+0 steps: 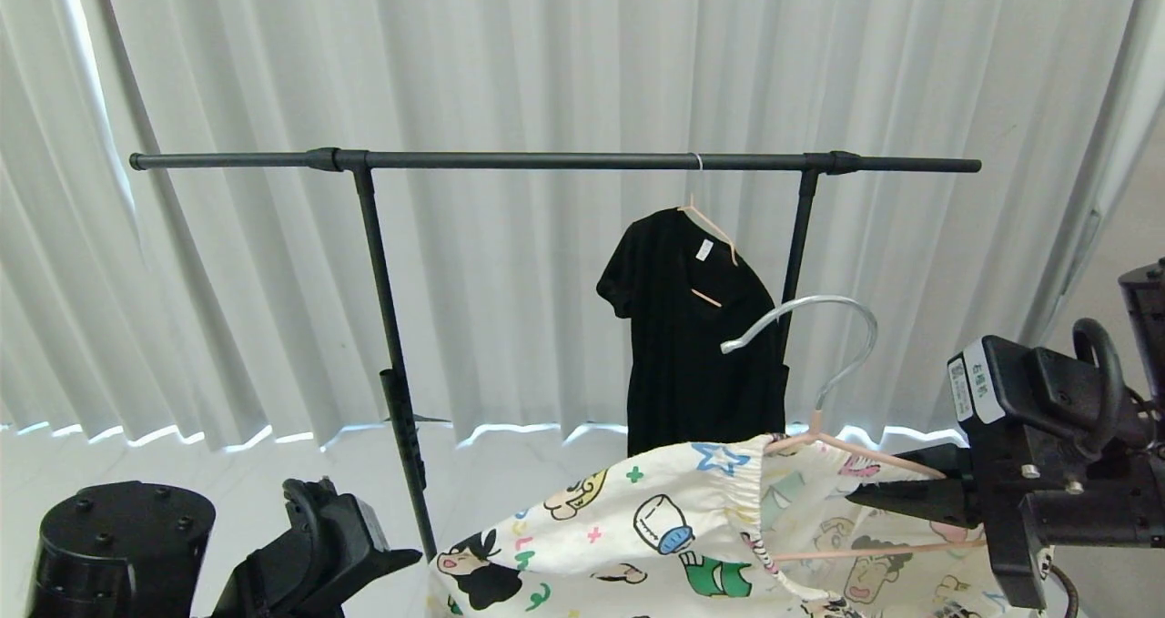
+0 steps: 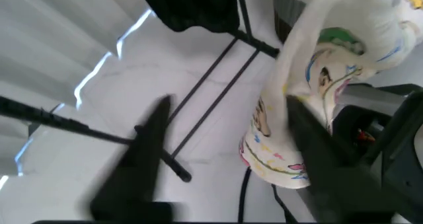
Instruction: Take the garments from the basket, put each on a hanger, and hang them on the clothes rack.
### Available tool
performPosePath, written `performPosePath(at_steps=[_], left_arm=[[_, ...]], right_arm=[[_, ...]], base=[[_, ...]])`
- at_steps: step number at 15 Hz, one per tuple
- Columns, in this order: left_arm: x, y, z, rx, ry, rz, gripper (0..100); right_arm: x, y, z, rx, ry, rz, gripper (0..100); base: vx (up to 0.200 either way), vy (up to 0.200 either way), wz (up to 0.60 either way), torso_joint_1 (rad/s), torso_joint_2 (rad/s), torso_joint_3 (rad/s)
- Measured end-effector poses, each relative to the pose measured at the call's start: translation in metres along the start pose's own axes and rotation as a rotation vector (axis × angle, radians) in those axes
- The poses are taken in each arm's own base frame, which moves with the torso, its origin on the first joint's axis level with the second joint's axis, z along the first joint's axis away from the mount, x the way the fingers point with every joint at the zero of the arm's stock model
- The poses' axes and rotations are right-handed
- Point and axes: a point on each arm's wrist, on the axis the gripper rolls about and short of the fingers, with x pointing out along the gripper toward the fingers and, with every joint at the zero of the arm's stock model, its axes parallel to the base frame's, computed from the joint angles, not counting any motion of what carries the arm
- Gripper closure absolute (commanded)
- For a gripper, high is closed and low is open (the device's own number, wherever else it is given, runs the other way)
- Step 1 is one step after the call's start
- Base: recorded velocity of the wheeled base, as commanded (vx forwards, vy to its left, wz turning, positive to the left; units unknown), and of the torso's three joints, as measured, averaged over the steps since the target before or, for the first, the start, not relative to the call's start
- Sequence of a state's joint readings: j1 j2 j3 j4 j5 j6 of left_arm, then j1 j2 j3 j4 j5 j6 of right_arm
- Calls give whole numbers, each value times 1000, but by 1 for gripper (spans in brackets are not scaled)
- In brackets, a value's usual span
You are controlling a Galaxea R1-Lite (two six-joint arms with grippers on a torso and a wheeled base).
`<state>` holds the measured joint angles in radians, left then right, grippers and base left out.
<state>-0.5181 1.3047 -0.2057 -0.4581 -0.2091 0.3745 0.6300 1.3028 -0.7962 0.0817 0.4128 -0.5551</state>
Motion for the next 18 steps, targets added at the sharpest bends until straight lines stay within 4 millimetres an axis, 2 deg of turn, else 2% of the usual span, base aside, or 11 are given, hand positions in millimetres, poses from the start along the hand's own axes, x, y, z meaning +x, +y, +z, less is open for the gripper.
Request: performPosePath(at_steps=[8,12,13,18], left_arm=[[0,20,-16,-101,92,146,100],[0,19,-10,-80,70,137,100],[0,17,-8,-71,59,130,0],[-8,13,0,-83,-8,127,0]], right_arm=[[-11,-7,-2,42,-12,-63,100],[-13,-7,-2,44,-13,-72,100],[-13,-7,-2,46,-12,-73,100],[-17,-15,-10,92,18,-125,100]], base=[[0,0,0,0,0,0],[0,0,0,0,0,0],[0,0,0,0,0,0],[0,0,0,0,0,0]])
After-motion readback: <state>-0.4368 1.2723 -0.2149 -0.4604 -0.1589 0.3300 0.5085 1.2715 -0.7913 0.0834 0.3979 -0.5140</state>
